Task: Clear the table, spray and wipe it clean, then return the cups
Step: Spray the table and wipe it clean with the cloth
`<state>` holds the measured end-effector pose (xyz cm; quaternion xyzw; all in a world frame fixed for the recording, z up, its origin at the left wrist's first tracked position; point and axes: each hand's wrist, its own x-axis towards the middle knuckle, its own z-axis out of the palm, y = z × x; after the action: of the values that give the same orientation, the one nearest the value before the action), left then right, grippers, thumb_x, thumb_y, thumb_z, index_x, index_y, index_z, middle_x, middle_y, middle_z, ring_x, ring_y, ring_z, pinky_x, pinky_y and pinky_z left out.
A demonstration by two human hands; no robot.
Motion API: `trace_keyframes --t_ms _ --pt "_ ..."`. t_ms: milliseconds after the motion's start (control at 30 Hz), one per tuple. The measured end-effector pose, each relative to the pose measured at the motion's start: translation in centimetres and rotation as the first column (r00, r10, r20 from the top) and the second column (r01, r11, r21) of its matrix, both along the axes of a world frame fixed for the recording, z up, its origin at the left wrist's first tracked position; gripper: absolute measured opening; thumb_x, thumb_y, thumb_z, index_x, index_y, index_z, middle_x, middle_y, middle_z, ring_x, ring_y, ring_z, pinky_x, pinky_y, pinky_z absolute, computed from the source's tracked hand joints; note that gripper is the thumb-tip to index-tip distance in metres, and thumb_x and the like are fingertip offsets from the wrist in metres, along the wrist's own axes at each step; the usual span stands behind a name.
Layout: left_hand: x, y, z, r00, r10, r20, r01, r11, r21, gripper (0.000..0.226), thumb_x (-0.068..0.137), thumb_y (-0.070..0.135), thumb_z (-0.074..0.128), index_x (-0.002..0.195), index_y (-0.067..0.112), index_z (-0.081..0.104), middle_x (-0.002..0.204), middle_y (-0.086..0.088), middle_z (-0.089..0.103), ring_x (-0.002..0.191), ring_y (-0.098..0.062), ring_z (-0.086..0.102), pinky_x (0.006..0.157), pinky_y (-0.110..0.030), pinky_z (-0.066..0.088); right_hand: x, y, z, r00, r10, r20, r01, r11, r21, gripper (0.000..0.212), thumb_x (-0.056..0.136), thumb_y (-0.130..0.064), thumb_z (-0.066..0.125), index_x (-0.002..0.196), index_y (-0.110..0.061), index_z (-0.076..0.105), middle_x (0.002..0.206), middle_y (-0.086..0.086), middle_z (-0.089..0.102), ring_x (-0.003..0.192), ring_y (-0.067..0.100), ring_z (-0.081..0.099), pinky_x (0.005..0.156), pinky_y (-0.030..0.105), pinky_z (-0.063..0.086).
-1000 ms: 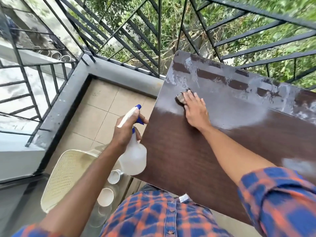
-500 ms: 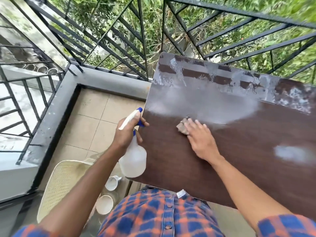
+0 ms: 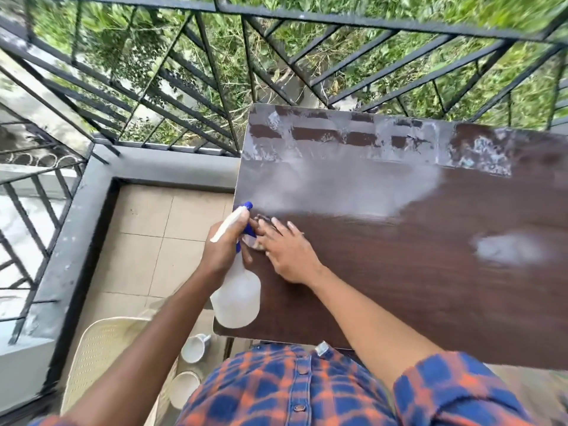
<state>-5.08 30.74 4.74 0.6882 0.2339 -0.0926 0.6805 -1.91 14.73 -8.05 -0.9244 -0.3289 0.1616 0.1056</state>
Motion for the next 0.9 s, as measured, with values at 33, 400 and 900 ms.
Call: trace_keyframes --t_ms 33,400,900 --pt "0.1 -0.2 0.1 1.0 -0.005 0.006 0.005 1.0 -0.009 0.04 0.106 0.029 0.048 0.089 -0.004 0.065 0.095 -0.033 0.068 0.037 -0.023 0.05 0.045 -0.026 0.045 -0.6 -1.3 -0.4 0.999 0.029 0.017 -0.03 0.999 0.012 0.06 0.098 -0.026 0.05 0.155 -0.027 0.033 0.166 -0.004 0.027 0.152 0.024 0.026 0.121 0.049 0.024" --pt "-0.2 -2.0 0.2 0.992 -0.128 0.003 0.128 0.991 0.041 0.043 0.108 0.03 0.045 0.089 -0.004 0.064 0.101 -0.025 0.071 0.039 -0.021 0.05 0.046 -0.027 0.045 7.3 -24.6 -0.3 0.456 -0.89 -0.027 0.887 0.456 -0.073 0.065 0.104 -0.029 0.041 0.162 -0.019 0.013 0.17 0.006 0.008 0.153 0.037 0.013 0.121 0.056 0.02" --pt "-3.8 -5.3 -0.8 0.993 -0.116 -0.011 0.116 0.993 0.006 0.045 0.104 0.037 0.052 0.085 -0.002 0.066 0.09 -0.017 0.074 0.057 -0.026 0.058 0.05 -0.028 0.047 -10.7 -5.4 -1.4 0.999 0.034 0.003 -0.034 0.998 0.051 0.052 0.097 -0.028 0.043 0.149 -0.029 0.043 0.162 -0.005 0.035 0.148 0.026 0.034 0.118 0.05 0.029"
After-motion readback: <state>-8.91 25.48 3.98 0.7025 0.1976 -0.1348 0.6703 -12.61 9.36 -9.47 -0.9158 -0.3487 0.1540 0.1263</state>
